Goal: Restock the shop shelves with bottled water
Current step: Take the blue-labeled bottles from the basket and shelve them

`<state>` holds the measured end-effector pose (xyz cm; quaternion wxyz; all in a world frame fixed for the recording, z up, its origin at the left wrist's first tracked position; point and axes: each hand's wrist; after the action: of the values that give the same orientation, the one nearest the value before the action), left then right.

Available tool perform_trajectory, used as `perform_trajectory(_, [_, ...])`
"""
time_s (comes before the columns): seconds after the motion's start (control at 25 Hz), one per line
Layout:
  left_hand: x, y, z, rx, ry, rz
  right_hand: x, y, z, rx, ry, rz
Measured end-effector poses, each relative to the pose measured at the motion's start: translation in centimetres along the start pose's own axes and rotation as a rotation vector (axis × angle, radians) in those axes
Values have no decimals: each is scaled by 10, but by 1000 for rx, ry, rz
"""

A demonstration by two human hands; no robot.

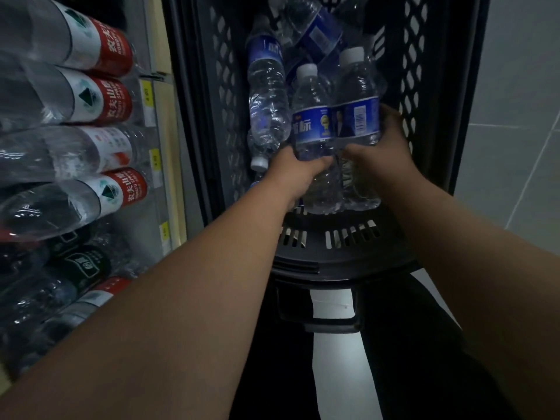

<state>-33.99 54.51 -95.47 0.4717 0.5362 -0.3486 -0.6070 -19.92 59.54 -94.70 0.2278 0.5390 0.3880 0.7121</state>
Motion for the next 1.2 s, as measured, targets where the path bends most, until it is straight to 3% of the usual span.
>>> perform_trajectory(0.28, [2, 22, 20, 157, 111, -37, 12, 29, 4, 17, -96, -33])
perform_trajectory(0.52, [-16, 112, 58, 198, 293, -102, 64, 104, -3, 113, -190, -46])
perform_trajectory(0.92, [-27, 365, 100, -86, 358, -367, 178, 319, -11, 250, -117, 55])
perform_trajectory(1.2, [9, 532, 98, -321, 653, -513, 224, 466, -8, 406, 89, 211])
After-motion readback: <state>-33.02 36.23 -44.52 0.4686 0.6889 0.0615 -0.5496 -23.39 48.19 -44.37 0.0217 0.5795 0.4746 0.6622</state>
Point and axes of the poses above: each hand's wrist, its own y-axis away from the middle knuckle, its own z-axis out of the back of the hand, x = y × z, and after that the axes turned 2 degrees about -y, right-handed
